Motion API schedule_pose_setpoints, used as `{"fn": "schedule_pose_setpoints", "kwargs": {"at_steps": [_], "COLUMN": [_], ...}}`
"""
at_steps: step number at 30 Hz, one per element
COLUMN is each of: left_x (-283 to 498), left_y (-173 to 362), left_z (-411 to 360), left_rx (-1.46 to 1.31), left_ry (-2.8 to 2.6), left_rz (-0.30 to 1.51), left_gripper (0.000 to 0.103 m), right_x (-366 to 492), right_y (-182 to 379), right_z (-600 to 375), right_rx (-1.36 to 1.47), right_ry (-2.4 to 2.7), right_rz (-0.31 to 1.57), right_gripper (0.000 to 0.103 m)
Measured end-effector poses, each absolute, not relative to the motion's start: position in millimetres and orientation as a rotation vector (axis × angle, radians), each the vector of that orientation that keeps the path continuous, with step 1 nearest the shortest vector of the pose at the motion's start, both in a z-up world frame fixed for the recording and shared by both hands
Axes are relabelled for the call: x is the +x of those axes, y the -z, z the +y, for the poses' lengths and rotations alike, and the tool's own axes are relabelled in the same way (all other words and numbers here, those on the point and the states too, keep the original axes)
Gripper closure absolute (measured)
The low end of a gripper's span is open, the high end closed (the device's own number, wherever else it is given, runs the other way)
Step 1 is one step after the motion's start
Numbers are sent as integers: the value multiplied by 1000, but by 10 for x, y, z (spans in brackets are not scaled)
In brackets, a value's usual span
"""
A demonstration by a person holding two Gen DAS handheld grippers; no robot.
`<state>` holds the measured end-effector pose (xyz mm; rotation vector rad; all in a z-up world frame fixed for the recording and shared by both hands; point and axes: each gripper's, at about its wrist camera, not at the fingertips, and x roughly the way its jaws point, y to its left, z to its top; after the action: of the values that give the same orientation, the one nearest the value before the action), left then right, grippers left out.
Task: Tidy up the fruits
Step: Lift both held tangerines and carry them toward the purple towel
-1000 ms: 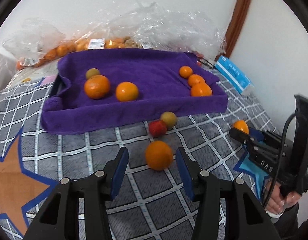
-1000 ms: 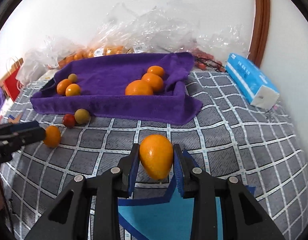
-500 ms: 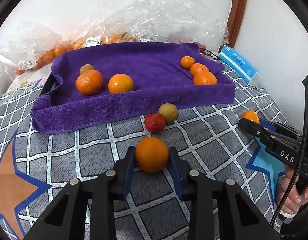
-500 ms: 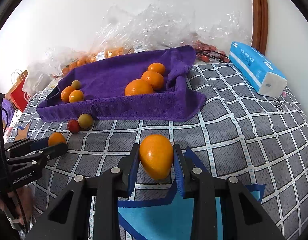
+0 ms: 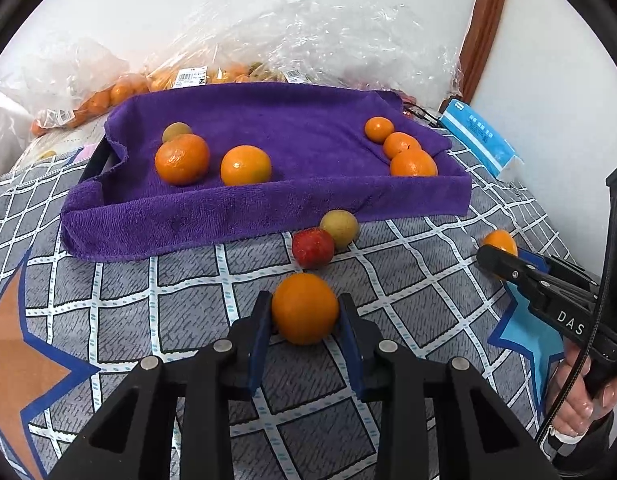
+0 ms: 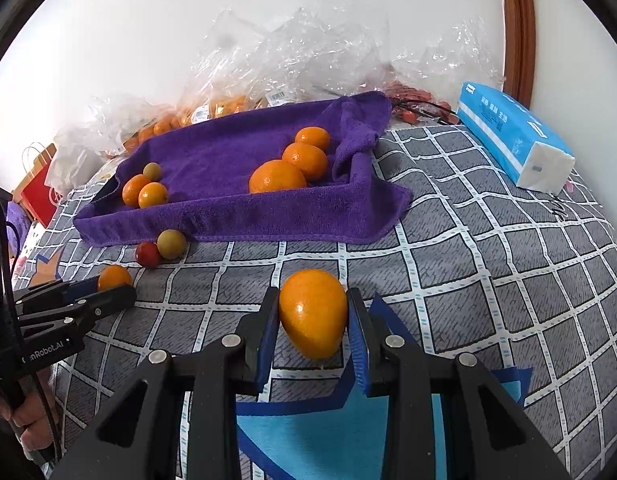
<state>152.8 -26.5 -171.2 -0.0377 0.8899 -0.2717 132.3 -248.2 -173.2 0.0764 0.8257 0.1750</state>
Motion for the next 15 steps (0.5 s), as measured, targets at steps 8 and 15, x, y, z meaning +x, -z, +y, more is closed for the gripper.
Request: {"fn": "schedule_pose_setpoints", "kwargs": {"at_steps": [8, 15], "left_x": [1470, 1417], "left_y": [1666, 1609], "left_z": [-90, -68], "left_rx": [-163, -172], "left_ry": [321, 306], "left_rz": [840, 787], "left_gripper": [72, 72], "right_x": [1297, 1286], "right_y": [1703, 1679], "right_z": [-2480, -2476], "right_rx": [83, 83], "right_ry": [-171, -172], "right_rz": [812, 802], "right_gripper": [71, 71]}}
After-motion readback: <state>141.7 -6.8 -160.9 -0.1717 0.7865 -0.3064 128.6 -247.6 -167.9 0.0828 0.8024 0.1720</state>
